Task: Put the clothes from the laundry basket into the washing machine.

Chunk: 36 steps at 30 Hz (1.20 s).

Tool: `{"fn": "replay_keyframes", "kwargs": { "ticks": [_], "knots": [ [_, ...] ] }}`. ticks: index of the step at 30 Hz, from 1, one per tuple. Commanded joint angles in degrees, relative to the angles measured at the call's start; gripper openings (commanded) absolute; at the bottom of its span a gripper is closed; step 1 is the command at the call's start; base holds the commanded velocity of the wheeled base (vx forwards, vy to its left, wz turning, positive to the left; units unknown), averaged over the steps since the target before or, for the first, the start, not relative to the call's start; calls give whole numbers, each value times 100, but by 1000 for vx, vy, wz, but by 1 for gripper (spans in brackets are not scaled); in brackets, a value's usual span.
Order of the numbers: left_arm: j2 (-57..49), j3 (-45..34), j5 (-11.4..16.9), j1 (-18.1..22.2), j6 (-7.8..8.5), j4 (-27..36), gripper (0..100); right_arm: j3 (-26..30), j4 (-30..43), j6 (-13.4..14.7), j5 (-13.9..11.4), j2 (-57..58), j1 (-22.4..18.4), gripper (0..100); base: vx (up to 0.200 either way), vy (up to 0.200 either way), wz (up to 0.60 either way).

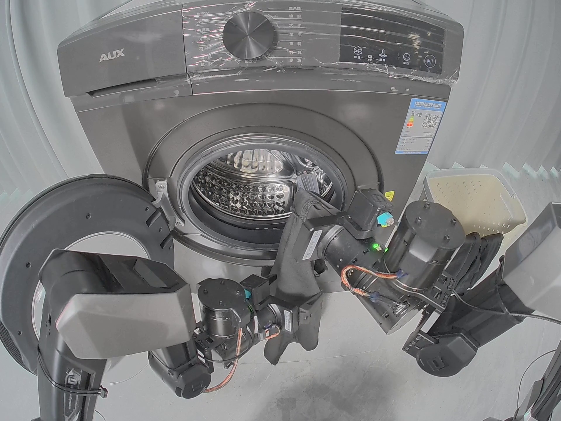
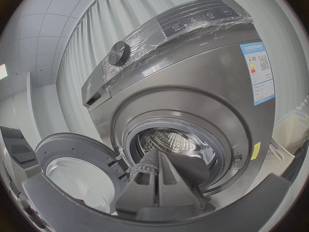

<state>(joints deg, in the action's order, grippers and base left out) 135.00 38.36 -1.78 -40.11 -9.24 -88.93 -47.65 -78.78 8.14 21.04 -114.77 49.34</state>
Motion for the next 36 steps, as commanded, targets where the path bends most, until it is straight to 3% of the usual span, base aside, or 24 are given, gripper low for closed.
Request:
{"fn": "replay_keyframes", "kwargs": {
  "ticks": [1,8,12,18,28,36],
  "knots": [
    [264,259,-218,223,-16,-1,100,19,-6,3,-4,25,-56,0,0,0,0],
    [0,-215,-332,601,-8,-1,100,107,-15,47,-4,52,-91,0,0,0,0],
    [-316,-769,-305,1031,10,-1,100,133,-33,47,-4,52,-126,0,0,0,0],
    [-457,-962,-279,1550,80,7,100,142,-59,65,-12,52,-100,0,0,0,0],
    [-360,-787,-288,1778,80,7,100,274,-103,65,-12,52,-38,0,0,0,0],
    [-343,-778,-209,1726,72,7,100,344,-94,56,-12,8,15,0,0,0,0]
  ]
}}
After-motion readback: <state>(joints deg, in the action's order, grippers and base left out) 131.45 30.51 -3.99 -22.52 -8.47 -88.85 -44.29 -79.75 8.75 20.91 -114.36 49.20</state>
